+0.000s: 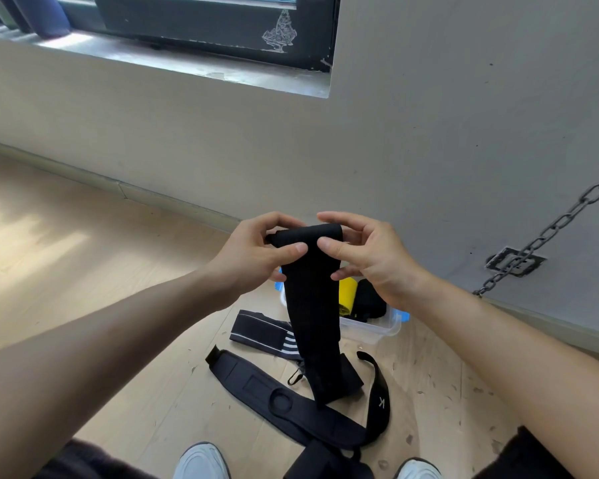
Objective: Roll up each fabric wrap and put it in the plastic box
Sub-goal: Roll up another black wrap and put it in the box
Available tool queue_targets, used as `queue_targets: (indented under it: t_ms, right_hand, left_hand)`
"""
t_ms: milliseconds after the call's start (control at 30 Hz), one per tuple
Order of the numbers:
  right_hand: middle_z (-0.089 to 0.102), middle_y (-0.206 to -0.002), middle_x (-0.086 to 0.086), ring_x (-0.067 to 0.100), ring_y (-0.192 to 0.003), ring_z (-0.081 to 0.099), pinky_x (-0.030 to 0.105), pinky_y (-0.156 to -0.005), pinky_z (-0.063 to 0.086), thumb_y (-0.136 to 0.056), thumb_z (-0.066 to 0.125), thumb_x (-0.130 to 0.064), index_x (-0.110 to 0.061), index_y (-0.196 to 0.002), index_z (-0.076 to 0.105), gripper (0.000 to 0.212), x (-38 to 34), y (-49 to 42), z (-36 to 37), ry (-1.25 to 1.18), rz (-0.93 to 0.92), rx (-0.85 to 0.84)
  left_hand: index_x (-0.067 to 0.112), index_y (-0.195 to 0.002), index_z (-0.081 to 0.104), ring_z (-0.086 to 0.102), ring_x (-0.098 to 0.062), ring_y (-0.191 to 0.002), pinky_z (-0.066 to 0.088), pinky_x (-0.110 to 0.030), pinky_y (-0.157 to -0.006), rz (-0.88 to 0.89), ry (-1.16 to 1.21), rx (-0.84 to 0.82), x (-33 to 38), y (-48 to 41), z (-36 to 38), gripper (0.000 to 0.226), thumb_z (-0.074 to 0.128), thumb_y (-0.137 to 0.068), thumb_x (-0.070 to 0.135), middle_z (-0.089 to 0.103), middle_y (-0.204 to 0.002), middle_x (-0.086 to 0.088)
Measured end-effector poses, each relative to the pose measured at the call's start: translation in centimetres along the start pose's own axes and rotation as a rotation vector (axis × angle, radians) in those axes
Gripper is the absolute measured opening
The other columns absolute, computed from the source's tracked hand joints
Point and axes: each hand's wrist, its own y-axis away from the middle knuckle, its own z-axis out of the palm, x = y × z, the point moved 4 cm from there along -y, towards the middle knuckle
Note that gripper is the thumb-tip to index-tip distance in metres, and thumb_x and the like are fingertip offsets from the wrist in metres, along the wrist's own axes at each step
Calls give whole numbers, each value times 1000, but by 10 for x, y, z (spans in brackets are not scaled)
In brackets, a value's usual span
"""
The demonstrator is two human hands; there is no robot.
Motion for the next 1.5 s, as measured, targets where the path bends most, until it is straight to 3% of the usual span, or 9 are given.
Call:
queue_targets:
  t_ms: [167, 433, 533, 767, 867, 1033, 1167, 1367, 1500]
  right_hand:
    - [74, -102, 4, 15, -92, 72, 30, -61, 59, -98, 57, -43, -14, -114, 73, 36, 0, -3, -1, 86, 54, 15]
    - [73, -96, 5, 11, -81, 71, 25, -55, 56, -97, 65, -14, -6, -118, 67, 23, -4, -2, -5, -18, -9, 27]
    - [73, -97, 7, 12, -83, 69, 25, -57, 55, -95, 66, -6, -11, -119, 68, 24, -5, -1, -4, -15, -56, 17]
    - [74, -96, 4, 11, -77, 71, 28, -63, 61, -88, 70, 6, -16, -121, 70, 39, -3, 2, -3, 23, -81, -4]
    - [72, -111, 8, 18, -96, 72, 34, -64, 62, -92, 70, -5, -18, -131, 64, 42, -1, 2, -1, 15, 2, -31]
    - [71, -112, 15, 25, -94, 71, 31, -56, 58, -99, 55, -45, -15, -116, 71, 39, 0, -1, 2, 53, 82, -42]
    - [69, -104, 17, 17, -84, 70, 26, -53, 55, -98, 62, -30, -9, -113, 71, 28, -2, -1, -1, 31, 29, -4]
    - [74, -101, 10, 16, -90, 71, 26, -58, 57, -96, 65, -12, -8, -121, 66, 25, -5, 1, -2, -47, -21, -4]
    - [72, -104, 9, 15, -91, 69, 27, -64, 59, -94, 65, -2, -12, -122, 65, 30, -4, 2, 0, -50, -62, -27]
  left_hand:
    - [17, -113, 69, 70, -5, -73, 53, -19, -59, 64, 28, 42, 4, 0, 0, 27, 73, -91, 1, 71, -99, -10]
    - [14, -122, 64, 72, -20, -102, 59, -28, -65, -44, 106, -46, 1, -1, 2, 32, 73, -93, 22, 68, -119, -14]
    - [12, -122, 64, 73, -20, -93, 59, -27, -65, -74, 117, -58, -2, -1, 3, 32, 66, -97, 33, 69, -109, -11]
    - [18, -114, 67, 73, -19, -92, 57, -24, -61, -27, 108, -21, -1, -1, 1, 18, 68, -97, 16, 69, -103, -8]
    - [17, -114, 68, 74, -21, -93, 57, -25, -64, 2, 105, -8, 0, 0, 0, 23, 72, -93, 8, 72, -104, -10]
    - [13, -114, 67, 74, -17, -86, 56, -23, -63, 53, 113, 7, 1, -1, 2, 30, 75, -88, 1, 72, -102, -8]
    - [15, -117, 66, 71, -16, -89, 57, -26, -64, 39, 121, 13, 1, -2, 2, 34, 77, -87, 3, 71, -104, -4]
    - [14, -123, 66, 75, -18, -91, 57, -24, -63, -118, 84, -110, -2, -1, 7, 40, 62, -96, 44, 74, -113, -9]
    - [12, -120, 66, 73, -14, -82, 58, -25, -61, -92, 66, -60, -4, -2, 4, 34, 62, -99, 37, 72, -102, -9]
